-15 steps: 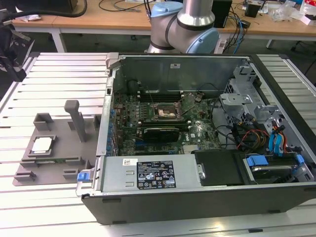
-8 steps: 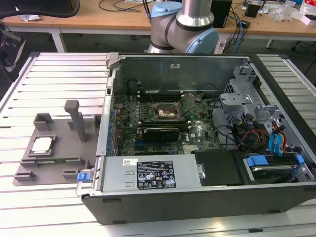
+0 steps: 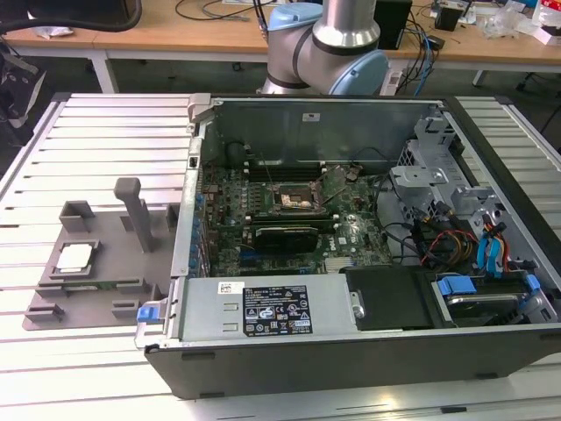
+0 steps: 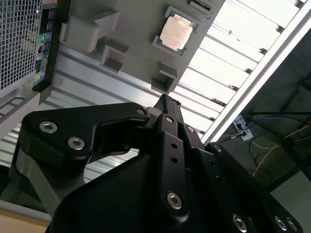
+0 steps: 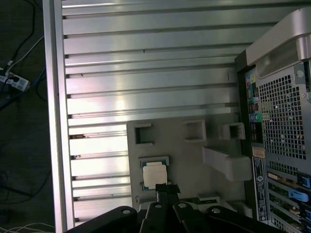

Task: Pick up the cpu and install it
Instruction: 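Pick up the cpu and move it towards the insertion slot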

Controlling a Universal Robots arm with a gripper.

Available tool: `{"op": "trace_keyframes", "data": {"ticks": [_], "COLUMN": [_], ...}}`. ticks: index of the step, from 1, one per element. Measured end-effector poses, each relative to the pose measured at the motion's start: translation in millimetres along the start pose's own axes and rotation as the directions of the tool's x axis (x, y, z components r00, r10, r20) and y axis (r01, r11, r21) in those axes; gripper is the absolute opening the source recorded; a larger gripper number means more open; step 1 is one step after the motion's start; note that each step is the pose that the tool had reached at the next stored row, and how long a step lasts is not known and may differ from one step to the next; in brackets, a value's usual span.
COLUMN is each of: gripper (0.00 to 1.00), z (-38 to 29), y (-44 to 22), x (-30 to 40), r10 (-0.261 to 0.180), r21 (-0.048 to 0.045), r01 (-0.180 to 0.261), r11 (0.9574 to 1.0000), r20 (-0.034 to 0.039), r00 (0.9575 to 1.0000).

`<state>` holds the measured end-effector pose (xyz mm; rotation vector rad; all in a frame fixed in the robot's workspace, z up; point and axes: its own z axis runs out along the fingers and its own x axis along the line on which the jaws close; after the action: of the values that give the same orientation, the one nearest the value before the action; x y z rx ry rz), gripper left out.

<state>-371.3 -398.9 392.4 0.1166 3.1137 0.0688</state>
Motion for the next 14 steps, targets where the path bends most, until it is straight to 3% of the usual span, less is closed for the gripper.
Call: {"op": "trace_keyframes", "data": {"ticks": [4, 5, 6, 7, 8, 10, 12, 14], "gripper": [0.11, 0.16, 0.36, 0.42, 0.42, 0.60, 0.60, 0.60], "z": [0.1, 0.1, 0.1, 0.2, 0.2, 0.3, 0.4, 0.4], "y": [0.0, 0.0, 0.0, 0.0, 0.0, 0.0, 0.0, -0.1], "x": [0.0, 0.0, 0.0, 0.0, 0.0, 0.0, 0.1, 0.0], "r10": [0.000, 0.000, 0.000, 0.000, 0.000, 0.000, -0.008, -0.036], "r21": [0.0000, 0.0000, 0.0000, 0.0000, 0.0000, 0.0000, 0.0138, 0.0368], "r01": [0.000, 0.000, 0.000, 0.000, 0.000, 0.000, 0.008, 0.036], "r11": [1.0000, 1.0000, 1.0000, 1.0000, 1.0000, 1.0000, 0.9999, 0.9987], "r20": [0.0000, 0.0000, 0.0000, 0.0000, 0.0000, 0.0000, 0.0009, 0.0008], "r00": [1.0000, 1.0000, 1.0000, 1.0000, 1.0000, 1.0000, 1.0000, 0.9994]}}
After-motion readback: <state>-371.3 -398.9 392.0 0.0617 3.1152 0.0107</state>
